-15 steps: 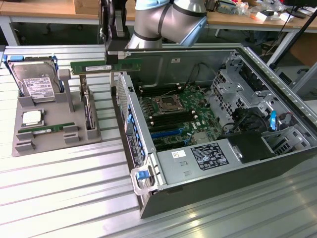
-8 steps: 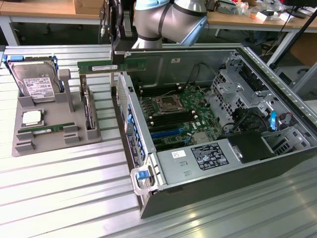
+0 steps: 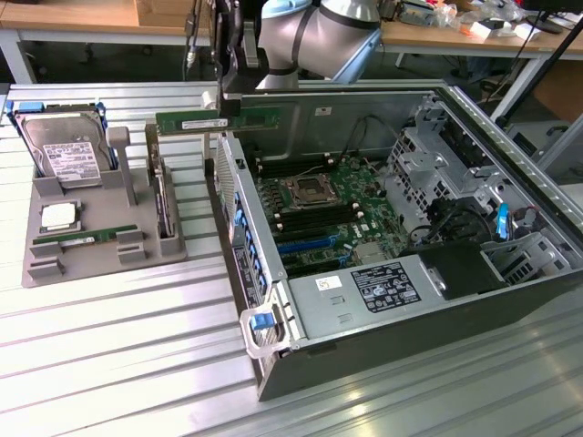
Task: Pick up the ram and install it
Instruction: 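Pick up the ram and move it above insertion slot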
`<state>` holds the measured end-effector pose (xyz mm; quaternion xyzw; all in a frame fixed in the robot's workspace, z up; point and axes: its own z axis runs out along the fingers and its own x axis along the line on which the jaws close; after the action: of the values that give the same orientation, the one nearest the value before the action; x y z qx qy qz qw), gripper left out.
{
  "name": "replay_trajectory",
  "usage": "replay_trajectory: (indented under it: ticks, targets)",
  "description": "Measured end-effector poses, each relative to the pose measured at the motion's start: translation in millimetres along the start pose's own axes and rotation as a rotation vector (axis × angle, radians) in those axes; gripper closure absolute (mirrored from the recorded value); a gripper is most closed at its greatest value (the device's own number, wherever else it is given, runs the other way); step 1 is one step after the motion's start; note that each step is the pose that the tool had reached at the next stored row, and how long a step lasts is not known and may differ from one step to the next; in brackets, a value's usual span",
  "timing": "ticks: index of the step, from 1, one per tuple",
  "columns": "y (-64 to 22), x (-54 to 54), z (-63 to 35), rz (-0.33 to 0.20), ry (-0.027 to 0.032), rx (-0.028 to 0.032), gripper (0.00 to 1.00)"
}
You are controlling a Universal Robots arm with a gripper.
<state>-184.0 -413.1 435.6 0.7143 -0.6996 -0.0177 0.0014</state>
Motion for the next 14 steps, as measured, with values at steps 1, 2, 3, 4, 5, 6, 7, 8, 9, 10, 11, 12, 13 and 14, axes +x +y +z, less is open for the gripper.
replay_trajectory:
  ticks: [1, 2, 3, 4, 5, 6, 7, 8, 9, 10, 11, 12, 13, 14]
  targets:
    - [-1.2, 0.0, 0.0, 0.0, 0.0, 0.0, 0.88]
    - [-2.4, 0.0, -0.1, 0.0, 0.0, 0.0, 0.88]
    - [-4.3, 0.1, -0.1, 0.0, 0.0, 0.0, 0.88]
    - [-6.7, 0.1, -0.1, 0.0, 0.0001, 0.0, 0.88]
    - [-9.0, 0.2, -0.2, 0.0, 0.0002, 0.0, 0.88]
    - [-11.0, 0.2, -0.2, 0.0, 0.0003, 0.0, 0.88]
    - [-12.6, 0.2, -0.3, 0.0, 0.0003, 0.0, 0.88]
    - [-14.7, 0.3, -0.4, 0.0, 0.0004, -0.0001, 0.88]
    - [-16.2, 0.3, -0.4, 0.0, 0.0004, 0.0, 0.88]
    - [-18.6, 0.4, -0.4, 0.0, 0.0006, 0.0, 0.88]
    - [-19.5, 0.4, -0.4, 0.0, 0.0006, 0.0, 0.88]
    - [-20.5, 0.4, -0.4, 0.0, 0.0005, 0.0, 0.88]
    - [-21.7, 0.4, -0.5, 0.0, 0.0006, 0.0, 0.88]
    - [-23.6, 0.5, -0.5, 0.0, 0.0006, 0.0, 0.88]
